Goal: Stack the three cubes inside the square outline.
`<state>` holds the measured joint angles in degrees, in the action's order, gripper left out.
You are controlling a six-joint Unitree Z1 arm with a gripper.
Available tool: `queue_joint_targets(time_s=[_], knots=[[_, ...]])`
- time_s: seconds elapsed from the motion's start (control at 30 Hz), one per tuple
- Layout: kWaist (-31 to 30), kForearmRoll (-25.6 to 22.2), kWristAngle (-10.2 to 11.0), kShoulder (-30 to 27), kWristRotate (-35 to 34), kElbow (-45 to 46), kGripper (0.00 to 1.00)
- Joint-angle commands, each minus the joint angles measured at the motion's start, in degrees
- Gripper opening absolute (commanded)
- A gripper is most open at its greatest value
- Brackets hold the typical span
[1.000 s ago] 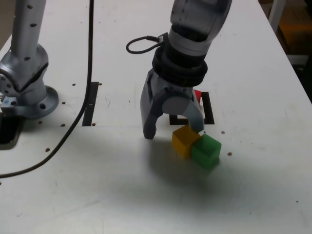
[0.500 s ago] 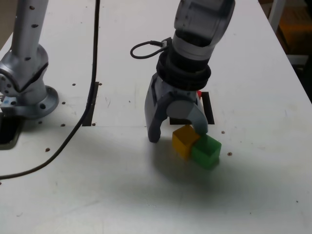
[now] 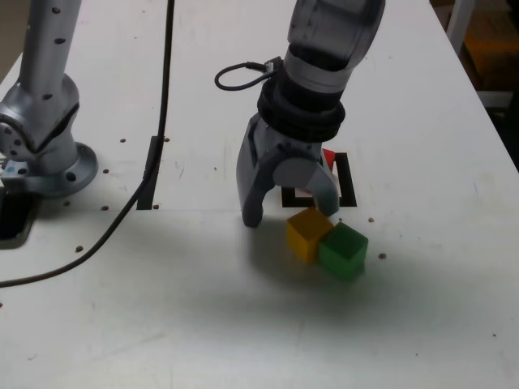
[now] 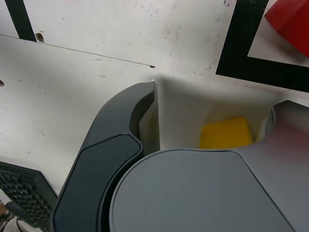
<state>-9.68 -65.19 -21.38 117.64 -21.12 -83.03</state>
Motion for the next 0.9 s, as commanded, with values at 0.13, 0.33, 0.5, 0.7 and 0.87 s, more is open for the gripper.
queue_joint_targets(time_s=[0.13, 0.33, 0.5, 0.7, 0.87], knots=[[0.0, 0.5, -0.4, -0.1, 0.4, 0.1, 0.83], [0.0, 1.4, -0.7, 0.4, 0.6, 0.1, 0.82], [0.0, 1.9, -1.1, 1.0, 0.8, 0.0, 0.82], [0.0, 2.6, -1.5, 1.9, 1.1, -0.1, 0.82], [0.0, 3.8, -1.9, 2.7, 1.4, 0.1, 0.72]])
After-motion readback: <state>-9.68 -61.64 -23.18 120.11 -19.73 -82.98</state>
